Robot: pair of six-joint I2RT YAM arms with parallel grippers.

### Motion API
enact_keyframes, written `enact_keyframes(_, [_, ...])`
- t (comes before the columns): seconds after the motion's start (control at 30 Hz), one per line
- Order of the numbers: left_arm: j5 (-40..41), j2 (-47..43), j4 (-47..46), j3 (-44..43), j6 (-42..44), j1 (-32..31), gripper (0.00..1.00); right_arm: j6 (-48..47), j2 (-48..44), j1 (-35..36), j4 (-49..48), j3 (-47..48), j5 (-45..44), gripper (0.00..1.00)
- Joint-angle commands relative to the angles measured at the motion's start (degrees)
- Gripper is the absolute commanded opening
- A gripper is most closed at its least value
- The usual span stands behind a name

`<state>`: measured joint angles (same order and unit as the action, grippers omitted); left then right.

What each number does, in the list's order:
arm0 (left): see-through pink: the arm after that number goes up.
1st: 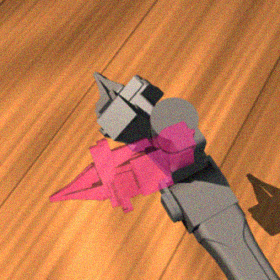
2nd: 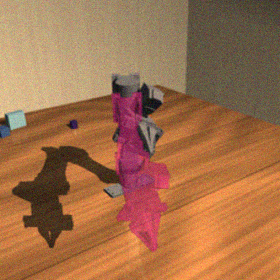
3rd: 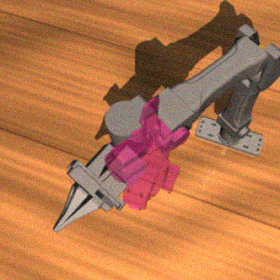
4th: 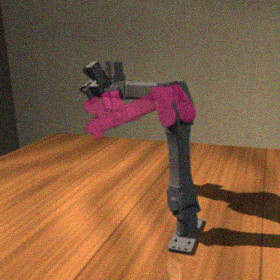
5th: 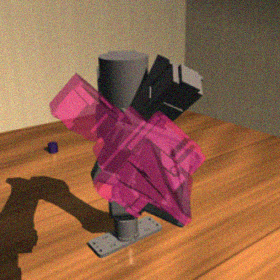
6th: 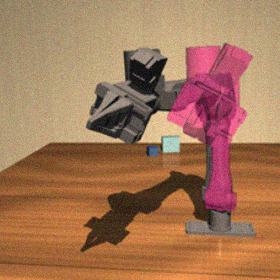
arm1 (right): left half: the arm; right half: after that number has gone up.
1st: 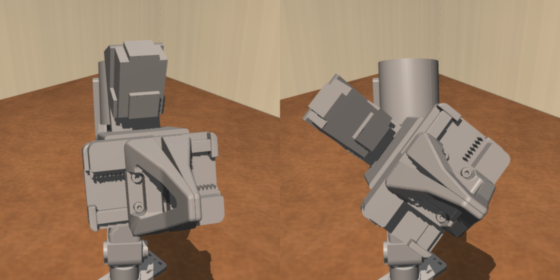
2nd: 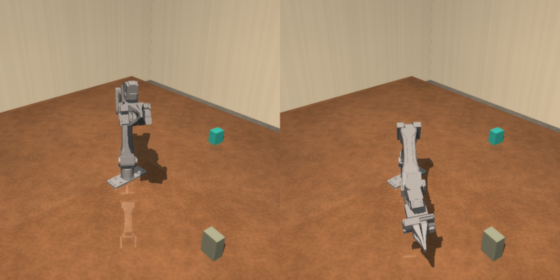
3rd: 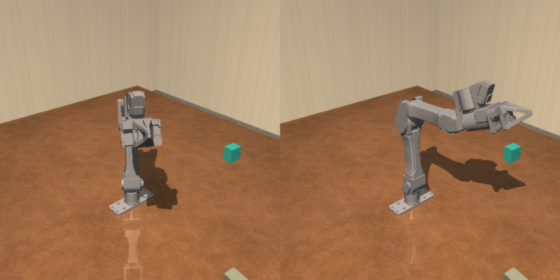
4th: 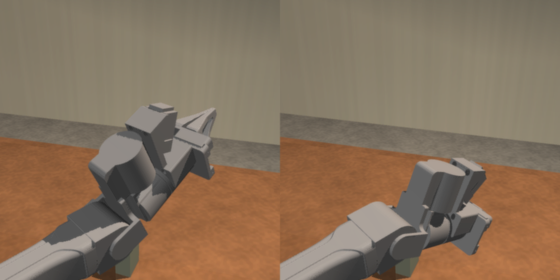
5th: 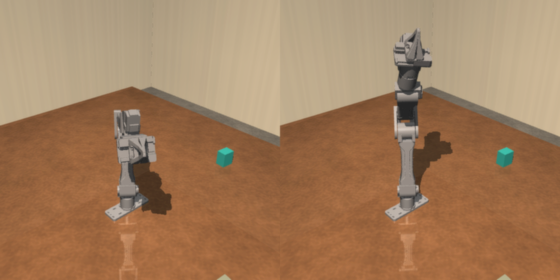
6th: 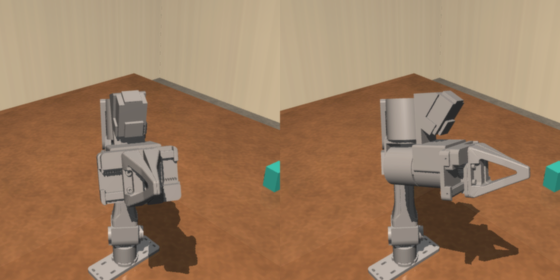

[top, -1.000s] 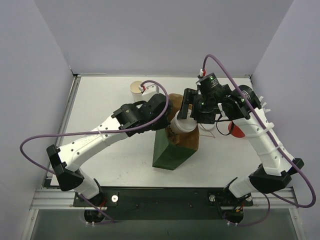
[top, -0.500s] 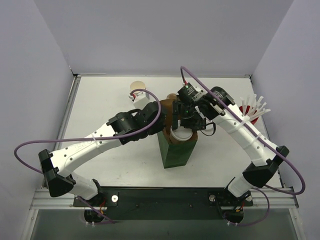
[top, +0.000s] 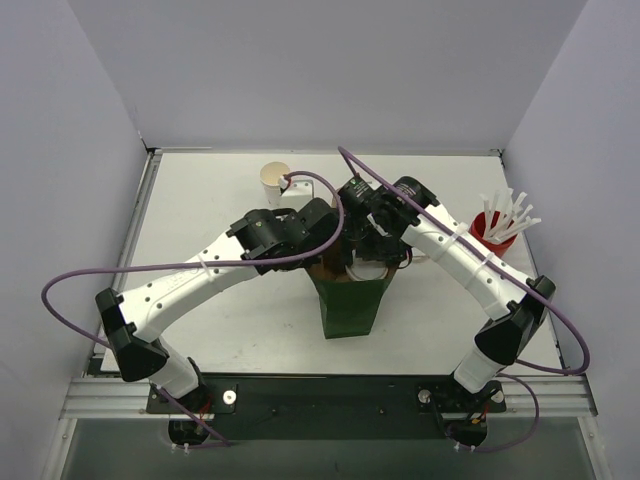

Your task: Pack the takeout coffee

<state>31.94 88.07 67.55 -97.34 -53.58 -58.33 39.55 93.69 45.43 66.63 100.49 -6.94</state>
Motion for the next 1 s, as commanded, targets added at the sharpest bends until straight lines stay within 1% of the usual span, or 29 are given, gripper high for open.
enact_keyframes(0.0, [4.18,0.79,7.42,-0.84,5.42,0.49,0.00,-1.23,0.35,-0.17,3.16,-0.20,-4.84,0.52])
enact_keyframes(0.07, [3.74,0.17,5.94,0.30,5.94,0.49,0.00,-1.58,0.35,-0.17,3.16,0.15,-4.84,0.52])
enact_keyframes(0.17, [3.48,0.61,6.45,0.40,5.24,0.49,0.00,-2.02,0.70,-0.17,3.24,0.85,-4.49,0.52])
enact_keyframes(0.33, [1.81,0.79,8.04,-4.34,6.12,0.58,0.00,-2.72,1.32,-0.17,3.86,1.47,-6.06,0.52])
enact_keyframes(0.4, [2.68,0.52,7.95,-5.31,8.84,0.49,0.00,-2.99,1.76,-0.08,4.82,1.90,-7.20,0.52])
enact_keyframes(0.57, [8.21,4.21,13.66,-8.48,12.61,0.58,0.00,-3.25,2.02,-0.17,5.70,1.55,-8.88,0.52])
enact_keyframes(0.67, [8.22,4.30,13.67,-8.39,12.45,0.49,0.00,-3.16,2.20,-0.17,5.70,2.08,-8.27,0.52])
enact_keyframes(0.8, [4.71,2.63,9.98,-6.64,12.19,0.76,0.00,-3.16,2.90,-0.08,5.18,4.10,-5.98,0.52])
enact_keyframes(0.97, [3.57,2.28,8.48,-5.14,8.24,0.84,0.00,-2.81,4.57,1.41,4.83,8.32,-3.70,0.51])
